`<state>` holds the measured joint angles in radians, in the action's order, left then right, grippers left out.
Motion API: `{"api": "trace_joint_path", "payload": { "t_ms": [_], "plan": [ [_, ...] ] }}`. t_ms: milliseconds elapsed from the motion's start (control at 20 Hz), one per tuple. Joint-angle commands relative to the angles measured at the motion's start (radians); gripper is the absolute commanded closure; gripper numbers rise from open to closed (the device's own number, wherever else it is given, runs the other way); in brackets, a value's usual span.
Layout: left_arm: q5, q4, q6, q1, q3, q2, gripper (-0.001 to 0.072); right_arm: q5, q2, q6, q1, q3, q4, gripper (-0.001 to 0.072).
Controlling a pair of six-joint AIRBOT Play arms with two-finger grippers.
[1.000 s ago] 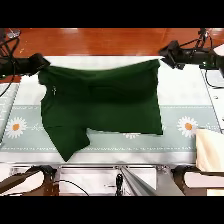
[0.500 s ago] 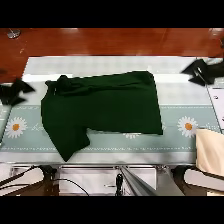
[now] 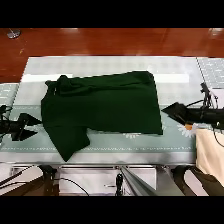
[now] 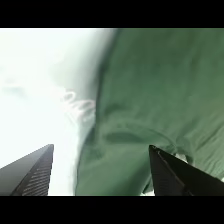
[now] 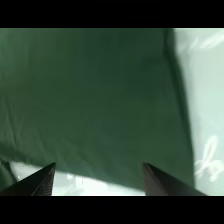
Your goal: Fold the shirts.
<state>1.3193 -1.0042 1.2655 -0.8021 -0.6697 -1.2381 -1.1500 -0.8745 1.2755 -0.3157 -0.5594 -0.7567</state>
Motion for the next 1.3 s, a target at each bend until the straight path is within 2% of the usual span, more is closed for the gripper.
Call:
{"api": "trace_joint_path", "payload": {
  "t_ms": [0,200,400,450,500,550,750,800,1000,1250],
  "plan": [
    [-0.044,0.077,-0.086,0.000,0.038,-0.053,0.0007,0.033,0.066,0.008,0.047,0.083,0.050,0.0083],
    [-0.054,0.172,-0.166,0.048,0.038,-0.112,0.0008,0.069,0.066,0.015,0.076,0.083,0.099,0.0084],
    [-0.082,0.175,-0.166,0.134,0.034,-0.129,0.0014,0.081,0.066,0.024,0.068,0.076,0.100,0.0084],
    [-0.079,0.174,-0.166,0.146,0.027,-0.129,0.0145,0.077,0.066,0.024,0.034,0.061,0.072,0.0083],
    [-0.068,0.174,-0.166,0.150,0.017,-0.129,0.0502,0.048,0.066,0.028,-0.024,0.035,0.021,0.0083],
    [-0.051,0.175,-0.169,0.150,0.005,-0.129,0.0673,0.012,0.066,0.040,-0.088,0.010,-0.046,0.0083],
    [-0.001,0.175,-0.169,0.150,-0.031,-0.125,0.0679,-0.152,0.066,0.172,-0.277,0.023,-0.384,0.0084],
    [0.000,0.175,-0.169,0.150,-0.031,-0.123,0.0678,-0.176,0.066,0.183,-0.274,0.057,-0.390,0.0083],
    [0.002,0.175,-0.169,0.156,-0.031,-0.122,0.0678,-0.156,0.060,0.127,-0.163,0.181,-0.225,0.0084],
    [0.000,0.175,-0.170,0.163,-0.031,-0.122,0.0679,-0.036,-0.070,0.168,0.025,0.177,-0.213,0.0083]
  ]
}}
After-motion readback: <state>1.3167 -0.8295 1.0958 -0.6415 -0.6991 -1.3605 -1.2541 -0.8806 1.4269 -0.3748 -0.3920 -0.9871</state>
